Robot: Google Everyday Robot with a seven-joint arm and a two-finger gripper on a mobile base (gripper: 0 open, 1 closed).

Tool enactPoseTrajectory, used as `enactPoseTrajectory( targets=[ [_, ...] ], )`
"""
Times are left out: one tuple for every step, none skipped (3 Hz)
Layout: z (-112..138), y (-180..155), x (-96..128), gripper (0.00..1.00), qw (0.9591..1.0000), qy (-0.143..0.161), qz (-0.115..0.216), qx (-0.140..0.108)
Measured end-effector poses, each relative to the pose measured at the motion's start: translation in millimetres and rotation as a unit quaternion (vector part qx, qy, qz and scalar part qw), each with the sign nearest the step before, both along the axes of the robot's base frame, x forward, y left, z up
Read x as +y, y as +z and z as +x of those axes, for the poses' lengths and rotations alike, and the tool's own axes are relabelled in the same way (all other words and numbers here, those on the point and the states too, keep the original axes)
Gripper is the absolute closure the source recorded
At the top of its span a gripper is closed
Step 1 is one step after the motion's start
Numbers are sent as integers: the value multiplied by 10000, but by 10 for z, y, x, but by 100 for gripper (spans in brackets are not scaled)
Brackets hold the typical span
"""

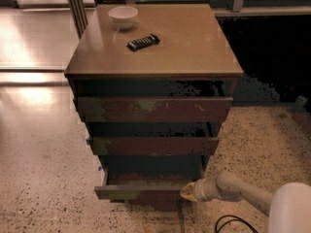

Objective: Close bottom drawer

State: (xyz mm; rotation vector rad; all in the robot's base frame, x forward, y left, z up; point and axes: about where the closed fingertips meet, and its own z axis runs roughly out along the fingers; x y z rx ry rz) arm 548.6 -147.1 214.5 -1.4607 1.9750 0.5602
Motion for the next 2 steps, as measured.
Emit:
enactPoseTrajectory(
  targets=[
    [129,-156,-86,100,9997,-74,-67,-206],
    [133,-164,-96,100,9997,-80,-75,-231]
  ],
)
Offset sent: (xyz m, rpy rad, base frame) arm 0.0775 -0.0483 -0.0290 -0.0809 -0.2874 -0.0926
